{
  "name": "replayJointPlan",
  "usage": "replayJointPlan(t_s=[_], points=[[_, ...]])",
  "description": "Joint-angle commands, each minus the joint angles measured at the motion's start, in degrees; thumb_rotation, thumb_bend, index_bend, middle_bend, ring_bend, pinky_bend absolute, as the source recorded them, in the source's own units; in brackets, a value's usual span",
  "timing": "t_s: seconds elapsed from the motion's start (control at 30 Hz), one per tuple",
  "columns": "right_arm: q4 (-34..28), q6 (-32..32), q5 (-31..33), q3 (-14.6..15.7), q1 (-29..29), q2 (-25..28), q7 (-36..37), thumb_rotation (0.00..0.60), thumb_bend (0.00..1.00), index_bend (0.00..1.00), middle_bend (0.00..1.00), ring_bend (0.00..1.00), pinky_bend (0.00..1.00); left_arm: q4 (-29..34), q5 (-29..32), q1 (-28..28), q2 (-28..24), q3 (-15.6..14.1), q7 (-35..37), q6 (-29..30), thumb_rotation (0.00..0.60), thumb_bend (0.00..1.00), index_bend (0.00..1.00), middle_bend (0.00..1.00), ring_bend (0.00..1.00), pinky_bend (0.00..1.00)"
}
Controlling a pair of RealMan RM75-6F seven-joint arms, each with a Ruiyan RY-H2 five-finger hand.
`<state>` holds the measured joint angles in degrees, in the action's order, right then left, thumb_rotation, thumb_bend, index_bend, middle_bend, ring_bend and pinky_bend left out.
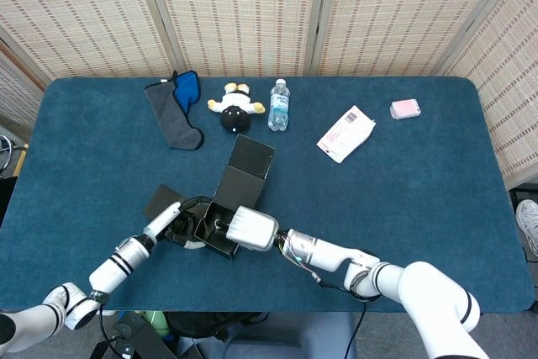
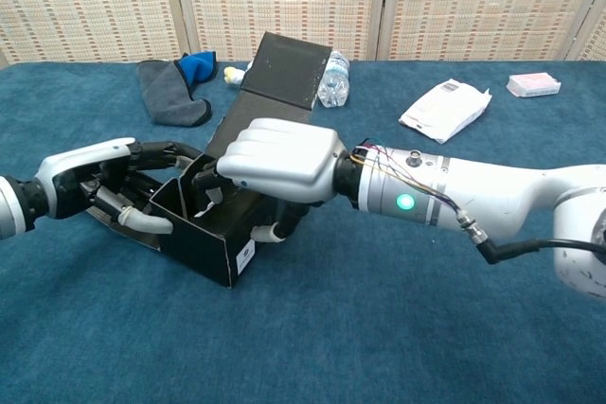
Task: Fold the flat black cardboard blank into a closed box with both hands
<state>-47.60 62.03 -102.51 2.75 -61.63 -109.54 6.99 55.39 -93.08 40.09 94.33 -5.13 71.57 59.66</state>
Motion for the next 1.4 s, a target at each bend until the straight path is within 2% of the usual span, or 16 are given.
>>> replayJointPlan(t_s=[0.03, 0.43, 0.57, 0.67, 1.0, 1.1, 1.4], points=[[-1.1, -0.9, 0.3, -0.2, -0.4, 0.8, -0.2, 0.6, 0.27, 0.33, 0.37, 0.75, 1.0, 0.0, 0.1, 0.0, 0.1, 0.1, 0.1, -0.1, 0.6, 0.09, 0.22, 0.23, 0.67, 0.85], [-3.9, -3.0, -0.2, -0.2, -2.0, 2.7, -0.8, 0.6, 0.35, 0.35, 0.41, 0.77, 1.0, 0.3, 0.4, 0.1, 0.2, 0.2, -0.4, -0.5, 0.6, 0.09, 0.22, 0.23, 0.67, 0.85], [-3.8, -2.9, -0.4, -0.1, -2.0, 2.8, -0.8, 0.6, 0.36, 0.4, 0.45, 0.78, 1.0, 0.3, 0.5, 0.1, 0.1, 0.3, -0.4, -0.7, 0.6, 0.09, 0.22, 0.23, 0.68, 0.85], [-4.1, -3.1, -0.4, -0.1, -2.0, 3.3, -0.8, 0.6, 0.41, 0.44, 0.49, 0.8, 1.0, 0.2, 0.6, 0.1, 0.2, 0.3, -0.5, -0.8, 0.6, 0.09, 0.22, 0.23, 0.68, 0.85], [-5.1, -3.4, -0.2, -0.4, -2.4, 4.3, -0.4, 0.6, 0.47, 0.5, 0.54, 0.87, 1.0, 0.1, 0.6, 0.2, 0.5, 0.4, -0.9, -1.0, 0.6, 0.09, 0.22, 0.23, 0.69, 0.85], [-5.3, -3.5, -0.3, -0.3, -2.5, 4.4, -0.3, 0.6, 0.51, 0.53, 0.58, 0.89, 1.0, 0.0, 0.7, 0.2, 0.5, 0.5, -1.0, -1.1, 0.6, 0.09, 0.22, 0.23, 0.69, 0.85], [-6.6, -5.1, -0.1, 0.3, -2.6, 5.4, 0.4, 0.6, 0.6, 0.59, 0.64, 0.92, 1.0, 0.2, 0.8, 0.3, 0.6, 0.6, -1.4, -1.3, 0.6, 0.1, 0.22, 0.23, 0.69, 0.85]])
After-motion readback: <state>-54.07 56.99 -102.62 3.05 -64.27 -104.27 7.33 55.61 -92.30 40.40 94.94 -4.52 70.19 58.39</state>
